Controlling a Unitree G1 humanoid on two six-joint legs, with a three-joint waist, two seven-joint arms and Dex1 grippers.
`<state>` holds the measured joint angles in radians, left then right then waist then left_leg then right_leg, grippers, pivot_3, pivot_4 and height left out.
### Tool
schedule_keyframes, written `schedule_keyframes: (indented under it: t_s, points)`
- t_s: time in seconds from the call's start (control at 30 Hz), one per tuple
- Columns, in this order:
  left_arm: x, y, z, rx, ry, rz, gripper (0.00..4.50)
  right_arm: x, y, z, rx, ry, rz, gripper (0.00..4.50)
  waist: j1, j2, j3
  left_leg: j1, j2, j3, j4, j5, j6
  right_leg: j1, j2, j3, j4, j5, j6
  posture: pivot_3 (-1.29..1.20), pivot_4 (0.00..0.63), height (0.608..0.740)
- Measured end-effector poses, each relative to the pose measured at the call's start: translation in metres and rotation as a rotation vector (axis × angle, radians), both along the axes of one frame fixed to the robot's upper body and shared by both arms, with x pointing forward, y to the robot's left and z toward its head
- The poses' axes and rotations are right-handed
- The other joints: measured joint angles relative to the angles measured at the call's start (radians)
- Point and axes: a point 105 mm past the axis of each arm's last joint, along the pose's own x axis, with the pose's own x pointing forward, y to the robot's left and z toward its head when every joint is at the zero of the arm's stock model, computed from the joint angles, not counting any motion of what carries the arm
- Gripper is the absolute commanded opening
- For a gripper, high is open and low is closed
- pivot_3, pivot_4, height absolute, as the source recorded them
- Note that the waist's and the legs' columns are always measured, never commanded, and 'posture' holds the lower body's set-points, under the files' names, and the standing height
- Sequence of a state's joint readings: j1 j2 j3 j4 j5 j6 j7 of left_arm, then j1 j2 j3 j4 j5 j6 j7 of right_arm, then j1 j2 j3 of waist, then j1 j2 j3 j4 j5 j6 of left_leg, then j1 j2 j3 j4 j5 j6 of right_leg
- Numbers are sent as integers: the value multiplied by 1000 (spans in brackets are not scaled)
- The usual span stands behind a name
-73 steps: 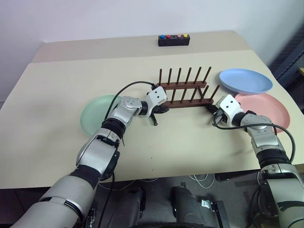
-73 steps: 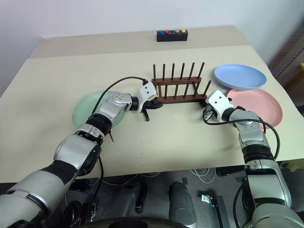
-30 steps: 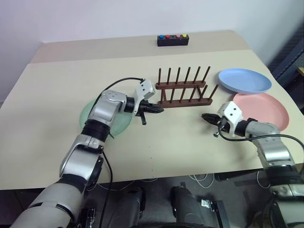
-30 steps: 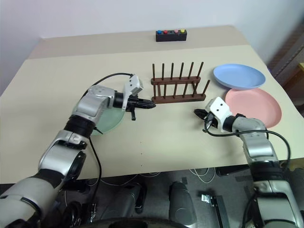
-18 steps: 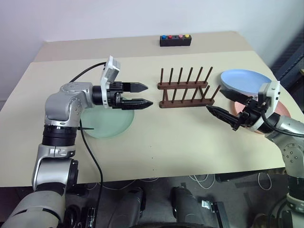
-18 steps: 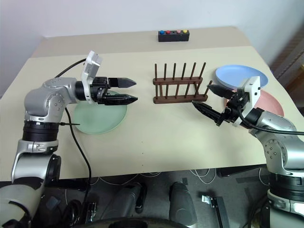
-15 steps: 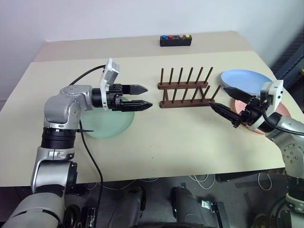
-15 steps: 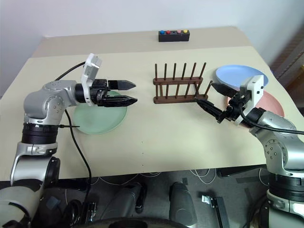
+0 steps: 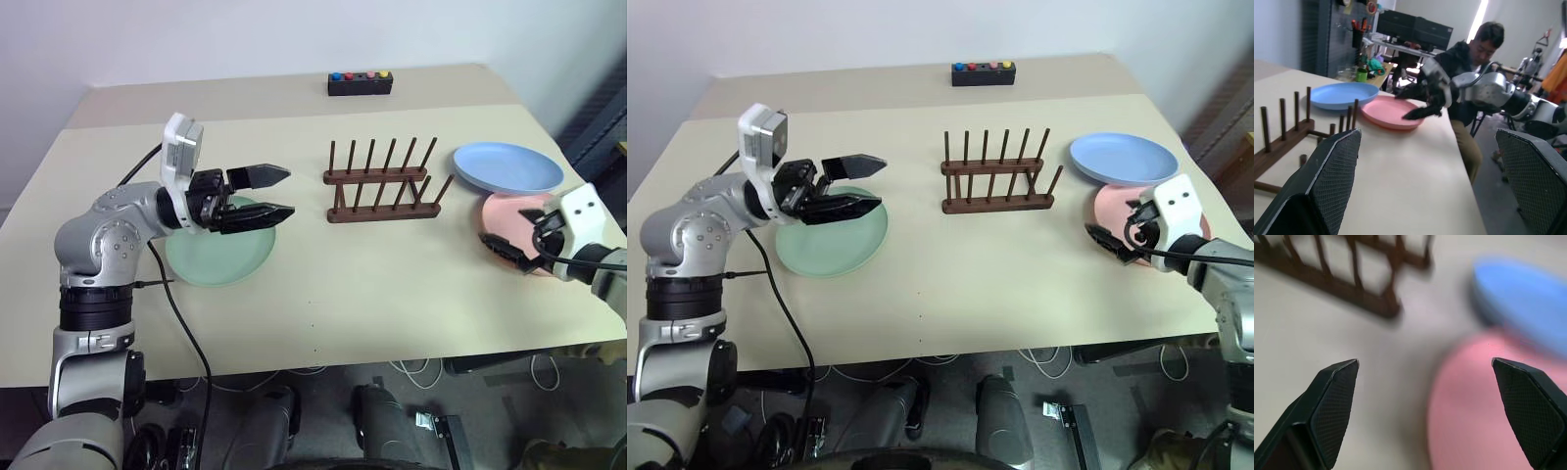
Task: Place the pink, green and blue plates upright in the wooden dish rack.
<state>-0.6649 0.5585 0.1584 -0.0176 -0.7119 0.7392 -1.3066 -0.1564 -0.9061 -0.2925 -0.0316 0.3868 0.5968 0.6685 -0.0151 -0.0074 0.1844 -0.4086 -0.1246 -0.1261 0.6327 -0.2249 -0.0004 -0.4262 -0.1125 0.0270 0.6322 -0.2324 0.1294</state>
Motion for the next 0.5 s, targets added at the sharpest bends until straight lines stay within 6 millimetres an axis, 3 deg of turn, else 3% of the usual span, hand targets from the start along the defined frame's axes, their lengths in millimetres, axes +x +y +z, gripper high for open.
schedule_keyframes:
  t_s: [0.07,0.33,0.4,0.5]
  points:
    - [-3,0,0,-2,-28,-7,4480,-2,-6,-16,8,78,-38,4465,1,0,0,0,0,0,0,0,0,0,0,0,0,0,0,0,150,740]
    - [-5,-1,0,3,-74,-5,4480,0,-11,-27,14,166,-70,4465,5,0,0,0,0,0,0,0,1,0,0,0,0,0,0,0,150,740]
    - [-6,-2,-1,3,-71,-4,4500,-1,-14,-32,15,188,-76,3714,5,0,0,0,0,0,0,0,1,0,0,0,0,0,0,0,150,740]
    - [-7,-4,-1,9,-82,-13,4500,-3,-13,-35,9,213,-58,2215,4,0,0,0,0,0,0,0,1,0,0,0,0,0,0,0,150,740]
